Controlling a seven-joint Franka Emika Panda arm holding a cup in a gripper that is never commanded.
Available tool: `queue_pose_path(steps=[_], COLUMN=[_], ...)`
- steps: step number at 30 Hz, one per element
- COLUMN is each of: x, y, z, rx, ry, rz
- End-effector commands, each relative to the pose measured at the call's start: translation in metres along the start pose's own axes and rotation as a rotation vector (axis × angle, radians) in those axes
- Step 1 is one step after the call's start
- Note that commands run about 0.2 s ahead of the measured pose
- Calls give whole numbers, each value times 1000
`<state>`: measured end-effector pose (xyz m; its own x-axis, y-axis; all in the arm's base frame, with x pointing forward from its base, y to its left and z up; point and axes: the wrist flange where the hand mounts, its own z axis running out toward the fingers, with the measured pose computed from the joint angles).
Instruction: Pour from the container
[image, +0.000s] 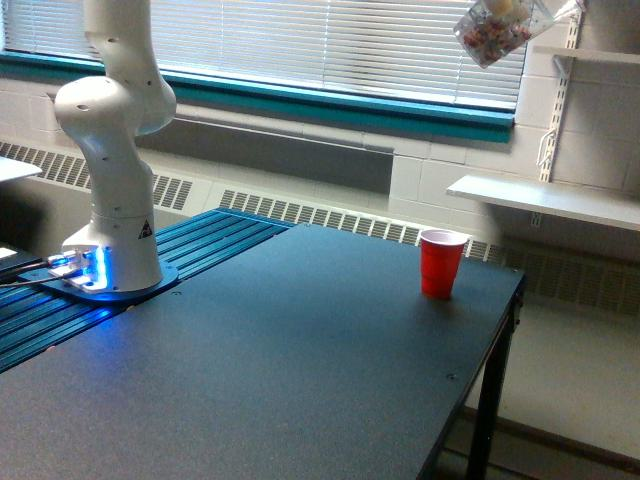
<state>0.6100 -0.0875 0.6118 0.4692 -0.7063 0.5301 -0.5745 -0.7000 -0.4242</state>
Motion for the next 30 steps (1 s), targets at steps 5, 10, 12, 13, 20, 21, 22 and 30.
queue_pose_path(steps=[5, 10, 12, 13, 20, 21, 22, 30], x=[31, 28, 24, 21, -16, -23, -31, -96], y=[41, 47, 47, 47, 32, 29, 24, -2], z=[-8, -10, -11, -11, -2, -1, 1, 18], rx=[77, 126, 154, 165, 252, 259, 268, 313], ry=[1, -48, -58, -66, -147, -161, -180, -326], rz=[231, 299, 344, 368, 500, 509, 519, 631])
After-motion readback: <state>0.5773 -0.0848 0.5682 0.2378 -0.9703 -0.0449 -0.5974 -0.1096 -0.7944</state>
